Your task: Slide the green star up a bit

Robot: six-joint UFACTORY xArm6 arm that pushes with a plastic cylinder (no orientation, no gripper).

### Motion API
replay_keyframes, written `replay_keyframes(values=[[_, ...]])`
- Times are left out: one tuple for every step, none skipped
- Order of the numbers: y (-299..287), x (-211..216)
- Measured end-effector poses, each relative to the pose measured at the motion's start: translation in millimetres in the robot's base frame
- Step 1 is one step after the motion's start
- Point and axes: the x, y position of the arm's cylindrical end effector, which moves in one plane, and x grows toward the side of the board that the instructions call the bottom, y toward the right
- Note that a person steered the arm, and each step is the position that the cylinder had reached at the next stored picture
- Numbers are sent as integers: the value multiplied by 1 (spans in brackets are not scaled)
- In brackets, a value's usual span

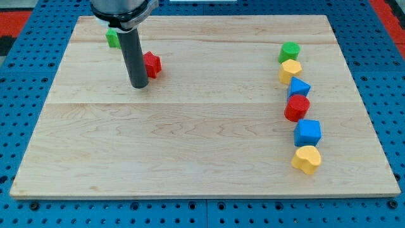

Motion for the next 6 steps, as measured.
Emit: replay_keyframes(values=[[-8, 27], [-25, -3], [-50, -52], [-46, -85], [-68, -113], [-56, -118]])
